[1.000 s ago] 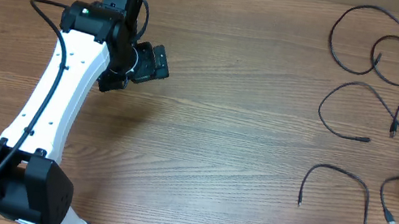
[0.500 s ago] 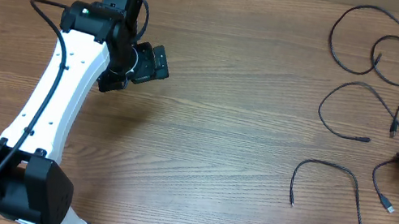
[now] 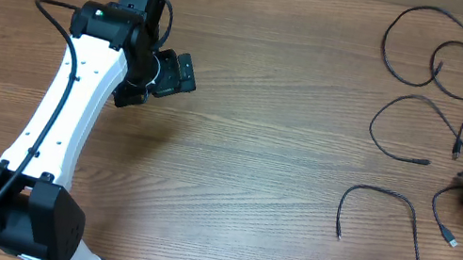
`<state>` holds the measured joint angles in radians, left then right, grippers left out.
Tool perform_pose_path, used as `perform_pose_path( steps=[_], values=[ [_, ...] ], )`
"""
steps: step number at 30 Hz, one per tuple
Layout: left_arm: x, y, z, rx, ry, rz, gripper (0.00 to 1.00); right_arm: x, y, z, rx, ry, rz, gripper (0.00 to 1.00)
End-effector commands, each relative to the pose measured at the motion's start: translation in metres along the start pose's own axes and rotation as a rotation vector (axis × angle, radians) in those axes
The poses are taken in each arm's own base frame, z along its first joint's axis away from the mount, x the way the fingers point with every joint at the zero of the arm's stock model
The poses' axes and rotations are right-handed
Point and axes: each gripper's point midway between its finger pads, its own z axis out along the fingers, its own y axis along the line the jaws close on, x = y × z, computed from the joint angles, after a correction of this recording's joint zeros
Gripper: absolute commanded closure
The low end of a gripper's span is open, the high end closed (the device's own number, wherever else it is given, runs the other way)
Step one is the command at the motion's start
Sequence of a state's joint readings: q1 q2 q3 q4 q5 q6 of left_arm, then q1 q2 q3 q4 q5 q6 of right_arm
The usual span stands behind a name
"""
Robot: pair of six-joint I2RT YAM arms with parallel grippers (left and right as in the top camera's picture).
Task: Untangle cables
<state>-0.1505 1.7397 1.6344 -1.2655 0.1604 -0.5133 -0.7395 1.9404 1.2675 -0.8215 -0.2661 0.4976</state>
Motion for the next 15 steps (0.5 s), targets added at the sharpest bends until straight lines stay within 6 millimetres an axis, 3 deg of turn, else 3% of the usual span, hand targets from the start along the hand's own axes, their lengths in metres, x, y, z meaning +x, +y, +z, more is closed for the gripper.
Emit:
perform_pose_path(
  steps=[1, 4, 7, 9, 11, 15],
  values=[
    [0.001, 0.002, 0.002, -0.014, 0.010, 0.018, 0.00, -0.016, 0.026, -0.029, -0.057, -0.030, -0.033, 0.37],
    [0.000, 0.002, 0.003, -0.014, 0.004, 0.019, 0.00, -0.019, 0.032, -0.058, -0.024, -0.038, -0.028, 0.34],
    [-0.001, 0.002, 0.003, -0.013, 0.002, 0.019, 0.00, -0.015, 0.026, -0.074, 0.024, -0.034, -0.018, 0.27],
    [-0.001, 0.002, 0.002, -0.013, 0.002, 0.019, 0.00, -0.014, 0.021, -0.075, 0.049, -0.037, 0.006, 0.22],
    [-0.001, 0.002, 0.003, -0.014, 0.003, 0.019, 0.00, -0.018, 0.012, -0.075, 0.097, -0.063, 0.044, 0.00],
    [-0.001, 0.002, 0.003, -0.014, 0.003, 0.019, 0.00, -0.036, -0.012, -0.081, 0.215, -0.165, 0.122, 0.00]
  ],
)
